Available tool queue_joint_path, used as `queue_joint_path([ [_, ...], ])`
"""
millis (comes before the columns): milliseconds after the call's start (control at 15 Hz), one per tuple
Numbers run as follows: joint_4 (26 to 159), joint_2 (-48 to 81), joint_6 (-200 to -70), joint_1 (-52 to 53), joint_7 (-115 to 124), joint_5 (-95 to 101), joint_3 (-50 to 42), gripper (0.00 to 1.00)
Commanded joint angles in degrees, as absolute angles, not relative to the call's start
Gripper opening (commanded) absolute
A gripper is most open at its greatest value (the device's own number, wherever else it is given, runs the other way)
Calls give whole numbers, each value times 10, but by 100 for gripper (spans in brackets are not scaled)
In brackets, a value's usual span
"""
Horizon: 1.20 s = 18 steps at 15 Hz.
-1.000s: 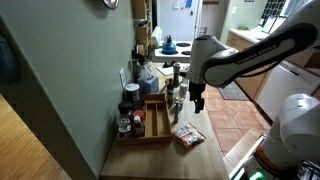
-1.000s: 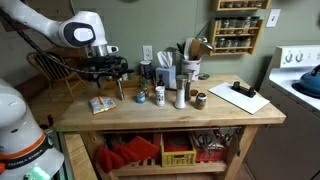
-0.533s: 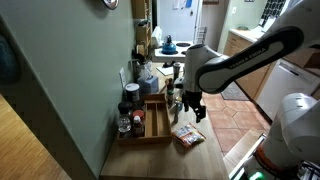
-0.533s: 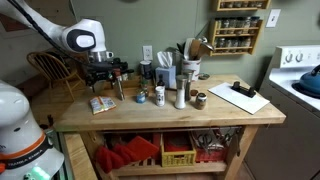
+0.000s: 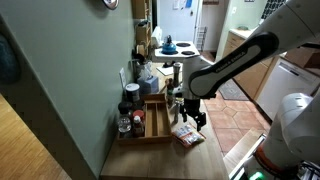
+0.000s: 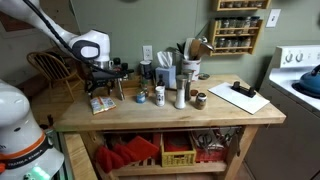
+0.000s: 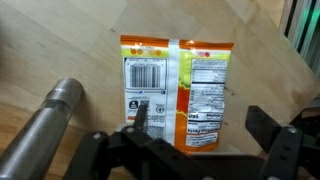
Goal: Put the snack packet behind the black pepper shaker
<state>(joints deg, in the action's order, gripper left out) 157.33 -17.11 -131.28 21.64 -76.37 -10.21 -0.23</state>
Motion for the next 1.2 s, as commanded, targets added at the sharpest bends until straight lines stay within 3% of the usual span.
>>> queue_joint_path([
  [0, 1573, -135, -1361, 212, -829, -155, 4, 100],
  [600, 1573, -47, -1483, 204, -890, -223, 42, 100],
  [1133, 1560, -49, -1454, 187, -865, -194, 58, 100],
])
